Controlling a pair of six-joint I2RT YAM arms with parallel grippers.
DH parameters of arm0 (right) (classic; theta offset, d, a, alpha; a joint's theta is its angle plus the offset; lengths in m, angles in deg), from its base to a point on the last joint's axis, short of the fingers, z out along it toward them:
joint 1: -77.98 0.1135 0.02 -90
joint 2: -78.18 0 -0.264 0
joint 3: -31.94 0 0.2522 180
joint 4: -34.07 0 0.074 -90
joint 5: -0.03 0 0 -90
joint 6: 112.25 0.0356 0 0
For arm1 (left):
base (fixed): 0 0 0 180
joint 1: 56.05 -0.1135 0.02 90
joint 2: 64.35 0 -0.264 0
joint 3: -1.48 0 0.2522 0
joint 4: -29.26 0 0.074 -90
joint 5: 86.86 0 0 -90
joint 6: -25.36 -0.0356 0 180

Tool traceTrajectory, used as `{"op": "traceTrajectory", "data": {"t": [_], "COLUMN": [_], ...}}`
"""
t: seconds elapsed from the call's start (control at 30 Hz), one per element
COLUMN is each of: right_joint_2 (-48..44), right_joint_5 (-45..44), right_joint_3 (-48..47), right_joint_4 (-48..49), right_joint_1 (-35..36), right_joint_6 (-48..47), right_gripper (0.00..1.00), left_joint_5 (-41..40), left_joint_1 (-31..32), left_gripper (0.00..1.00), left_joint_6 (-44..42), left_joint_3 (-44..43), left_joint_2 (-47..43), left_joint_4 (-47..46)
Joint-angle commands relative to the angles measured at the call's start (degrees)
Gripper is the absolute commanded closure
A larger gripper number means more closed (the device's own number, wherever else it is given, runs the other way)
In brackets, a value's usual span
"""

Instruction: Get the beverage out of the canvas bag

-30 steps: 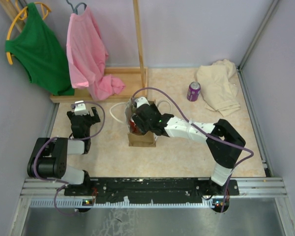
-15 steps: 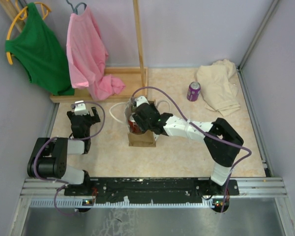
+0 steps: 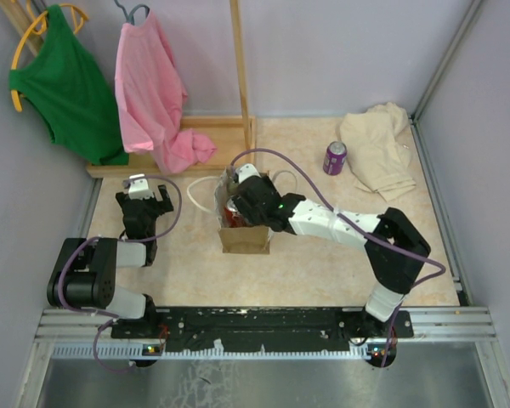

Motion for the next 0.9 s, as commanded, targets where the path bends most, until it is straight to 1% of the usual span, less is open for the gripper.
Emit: {"op": "traceTrajectory", "data": {"t": [0.0,0.27,0.53,0.7,0.87], "right_joint_2": [-9.1,-12.4,-13.1,-15.4,-17.6], "right_joint_5": [-4.0,-3.0,-4.2,-8.8,-13.8], "right_joint_3": [-3.6,-10.8,-17.7,-17.3,-16.3], "right_joint_4": [2.7,0.0,-0.6,4.6,12.7], "right_joint_1": [-0.2,-0.1,0.0,0.1,0.0], "right_joint_6": [-3.5,-6.0,-9.1,-13.0,-18.3], "right_gripper": [1.00,1.00,1.00,1.00,1.00], "left_joint_5": [0.8,0.9,0.9,0.9,1.0], "left_joint_1": [0.1,0.1,0.1,0.1,0.1], "left_gripper": [0.00,0.00,0.00,0.00,0.00], "left_joint_6": [0.6,0.6,0.6,0.6,0.6], "left_joint_3": [-1.2,-1.1,-1.2,-1.1,-1.1], "left_joint_2": [0.1,-0.1,-0.2,-0.2,-0.1], "left_joint_4": [-1.4,-1.3,-1.3,-1.2,-1.2]}}
